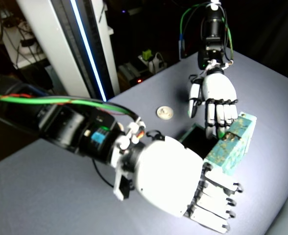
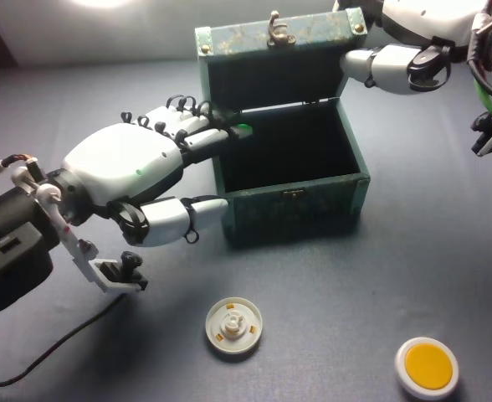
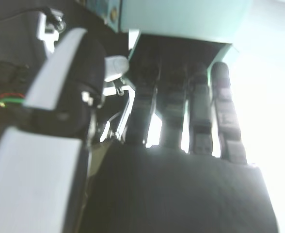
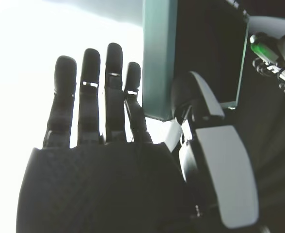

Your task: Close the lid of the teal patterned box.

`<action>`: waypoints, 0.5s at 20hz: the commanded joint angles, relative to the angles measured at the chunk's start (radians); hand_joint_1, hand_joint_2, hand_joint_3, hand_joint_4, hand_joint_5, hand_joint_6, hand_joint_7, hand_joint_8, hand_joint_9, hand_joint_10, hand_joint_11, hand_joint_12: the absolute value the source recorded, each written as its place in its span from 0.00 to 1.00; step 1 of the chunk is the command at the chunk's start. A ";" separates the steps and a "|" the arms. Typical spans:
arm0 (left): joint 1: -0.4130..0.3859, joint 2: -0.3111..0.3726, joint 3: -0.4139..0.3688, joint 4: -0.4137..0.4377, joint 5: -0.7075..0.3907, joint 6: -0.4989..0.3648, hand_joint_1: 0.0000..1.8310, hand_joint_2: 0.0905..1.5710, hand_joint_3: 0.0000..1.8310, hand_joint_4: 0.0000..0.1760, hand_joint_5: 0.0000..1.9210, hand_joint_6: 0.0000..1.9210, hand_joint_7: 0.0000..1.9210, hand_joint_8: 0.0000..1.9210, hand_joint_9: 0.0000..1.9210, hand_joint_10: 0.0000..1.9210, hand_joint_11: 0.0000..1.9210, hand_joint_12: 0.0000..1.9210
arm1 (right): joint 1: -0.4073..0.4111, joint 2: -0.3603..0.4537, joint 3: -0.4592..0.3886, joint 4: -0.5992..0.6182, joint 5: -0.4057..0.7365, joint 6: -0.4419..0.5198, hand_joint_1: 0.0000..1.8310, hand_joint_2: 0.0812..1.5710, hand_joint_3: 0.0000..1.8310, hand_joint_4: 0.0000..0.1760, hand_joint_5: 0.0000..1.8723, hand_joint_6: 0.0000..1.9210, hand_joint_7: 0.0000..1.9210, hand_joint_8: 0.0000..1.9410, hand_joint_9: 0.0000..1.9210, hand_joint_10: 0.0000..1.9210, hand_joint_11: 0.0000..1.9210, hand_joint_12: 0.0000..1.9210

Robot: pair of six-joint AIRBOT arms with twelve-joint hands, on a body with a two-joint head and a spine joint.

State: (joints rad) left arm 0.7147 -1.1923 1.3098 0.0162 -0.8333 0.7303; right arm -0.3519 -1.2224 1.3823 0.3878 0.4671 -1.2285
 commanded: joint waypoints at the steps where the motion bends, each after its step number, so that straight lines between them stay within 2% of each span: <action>1: -0.005 0.011 -0.003 -0.017 -0.143 -0.005 0.14 0.91 0.00 0.17 0.06 0.00 0.02 0.00 0.00 0.00 0.00 0.12 | 0.001 0.016 -0.008 -0.018 0.137 0.002 0.19 0.91 0.00 0.00 0.01 0.64 0.10 0.43 0.01 0.72 0.00 1.00; 2: -0.002 0.016 -0.008 -0.019 -0.155 -0.005 0.13 0.90 0.00 0.22 0.07 0.00 0.02 0.00 0.00 0.00 0.00 0.07 | -0.005 0.028 -0.021 -0.022 0.148 0.002 0.19 0.91 0.00 0.00 0.00 0.60 0.08 0.37 0.00 0.67 0.00 1.00; 3: 0.004 0.022 -0.016 -0.021 -0.173 -0.005 0.09 0.90 0.00 0.33 0.07 0.00 0.02 0.00 0.00 0.00 0.00 0.12 | -0.019 0.044 -0.042 -0.027 0.168 0.002 0.18 0.92 0.00 0.00 0.00 0.56 0.10 0.35 0.00 0.66 0.00 1.00; 4: 0.008 0.024 -0.019 -0.023 -0.180 -0.005 0.07 0.90 0.00 0.38 0.06 0.00 0.02 0.00 0.00 0.00 0.00 0.12 | -0.027 0.052 -0.053 -0.028 0.178 0.002 0.17 0.92 0.00 0.00 0.00 0.57 0.10 0.34 0.01 0.65 0.00 1.00; 5: 0.014 0.027 -0.024 -0.025 -0.186 -0.005 0.07 0.90 0.00 0.38 0.07 0.00 0.02 0.00 0.00 0.00 0.00 0.20 | -0.038 0.063 -0.067 -0.030 0.190 0.002 0.16 0.93 0.00 0.00 0.01 0.55 0.13 0.34 0.05 0.64 0.01 1.00; 6: 0.022 0.028 -0.028 -0.028 -0.190 -0.005 0.09 0.90 0.00 0.41 0.07 0.00 0.01 0.00 0.00 0.00 0.00 0.26 | -0.052 0.071 -0.081 -0.031 0.204 0.003 0.18 0.93 0.00 0.00 0.05 0.51 0.22 0.60 0.21 0.81 0.23 1.00; 7: 0.031 0.027 -0.031 -0.035 -0.193 -0.005 0.12 0.92 0.00 0.23 0.06 0.00 0.02 0.00 0.00 0.00 0.00 0.13 | -0.061 0.073 -0.087 -0.037 0.212 0.009 0.16 0.93 0.00 0.00 0.04 0.47 0.17 0.51 0.13 0.74 0.14 1.00; 8: 0.039 0.027 -0.033 -0.040 -0.195 -0.005 0.12 0.92 0.00 0.23 0.06 0.00 0.02 0.00 0.00 0.00 0.00 0.13 | -0.067 0.073 -0.090 -0.041 0.215 0.015 0.16 0.93 0.00 0.00 0.04 0.47 0.17 0.51 0.13 0.74 0.14 1.00; 9: 0.049 0.026 -0.037 -0.047 -0.198 -0.006 0.11 0.93 0.00 0.35 0.04 0.00 0.01 0.00 0.00 0.00 0.00 0.04 | -0.074 0.073 -0.093 -0.048 0.219 0.023 0.15 0.93 0.00 0.00 0.06 0.45 0.18 0.46 0.13 0.70 0.12 1.00; 10: 0.058 0.025 -0.039 -0.050 -0.201 -0.012 0.10 0.93 0.00 0.35 0.02 0.00 0.00 0.00 0.00 0.00 0.00 0.06 | -0.082 0.073 -0.097 -0.051 0.221 0.026 0.16 0.92 0.00 0.00 0.06 0.45 0.19 0.45 0.14 0.70 0.13 1.00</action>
State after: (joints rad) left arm 0.7784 -1.1694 1.2705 -0.0231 -0.9096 0.7258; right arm -0.4404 -1.1564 1.2861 0.3531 0.5583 -1.2079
